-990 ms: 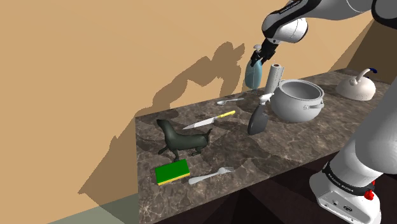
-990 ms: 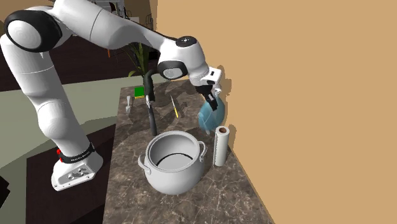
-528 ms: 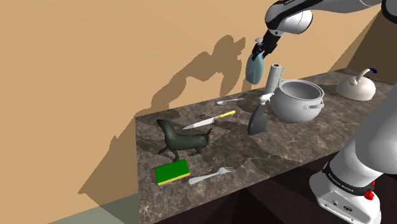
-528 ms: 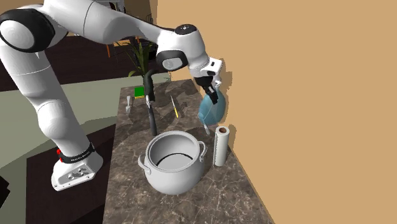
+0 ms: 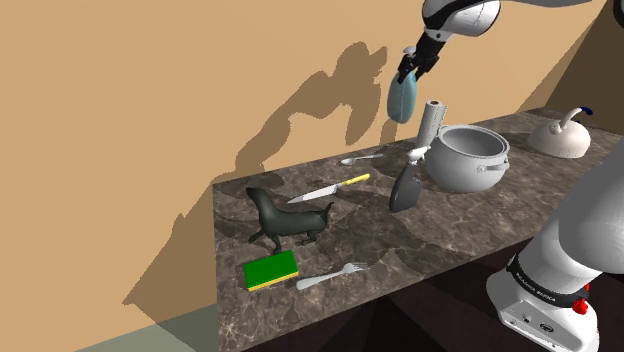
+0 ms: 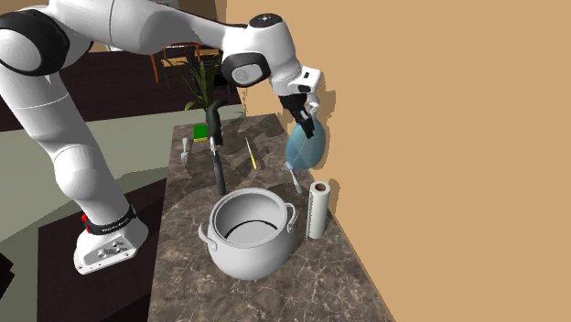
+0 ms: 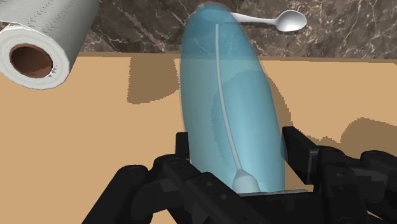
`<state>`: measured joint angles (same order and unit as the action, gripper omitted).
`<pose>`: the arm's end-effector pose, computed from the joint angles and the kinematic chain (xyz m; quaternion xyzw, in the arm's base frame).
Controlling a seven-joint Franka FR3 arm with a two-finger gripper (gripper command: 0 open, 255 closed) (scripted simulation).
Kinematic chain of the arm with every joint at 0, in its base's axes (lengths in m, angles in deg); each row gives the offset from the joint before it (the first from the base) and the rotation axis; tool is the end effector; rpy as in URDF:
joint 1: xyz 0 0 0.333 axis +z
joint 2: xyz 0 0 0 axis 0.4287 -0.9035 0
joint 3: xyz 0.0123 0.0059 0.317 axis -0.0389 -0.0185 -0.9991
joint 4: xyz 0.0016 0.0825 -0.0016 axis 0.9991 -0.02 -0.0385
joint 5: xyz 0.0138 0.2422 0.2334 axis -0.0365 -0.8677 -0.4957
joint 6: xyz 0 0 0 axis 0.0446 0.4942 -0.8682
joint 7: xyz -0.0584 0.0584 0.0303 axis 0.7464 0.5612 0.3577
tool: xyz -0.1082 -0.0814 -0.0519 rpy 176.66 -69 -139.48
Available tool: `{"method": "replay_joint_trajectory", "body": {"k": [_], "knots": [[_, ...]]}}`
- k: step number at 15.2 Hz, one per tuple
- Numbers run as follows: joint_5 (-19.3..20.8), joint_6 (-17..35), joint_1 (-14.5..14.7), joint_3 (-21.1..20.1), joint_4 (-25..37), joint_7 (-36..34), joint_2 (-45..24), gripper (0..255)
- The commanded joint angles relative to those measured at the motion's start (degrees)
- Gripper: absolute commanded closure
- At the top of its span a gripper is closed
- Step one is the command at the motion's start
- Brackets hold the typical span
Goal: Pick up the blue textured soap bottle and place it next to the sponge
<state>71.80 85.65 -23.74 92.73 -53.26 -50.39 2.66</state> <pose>0.4904 -0.2427 0.4978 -0.9702 0.1368 -0.1976 0.0302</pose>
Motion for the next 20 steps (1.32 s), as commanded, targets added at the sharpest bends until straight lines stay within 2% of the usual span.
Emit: {"method": "replay_joint_trajectory", "body": {"k": [1,20], "knots": [[0.5,-1.5,-0.1,0.1,1.3,-0.5,0.3,255],[2.7,-15.7,-0.3,0.2,15.3,-3.9,0.8,255]]}}
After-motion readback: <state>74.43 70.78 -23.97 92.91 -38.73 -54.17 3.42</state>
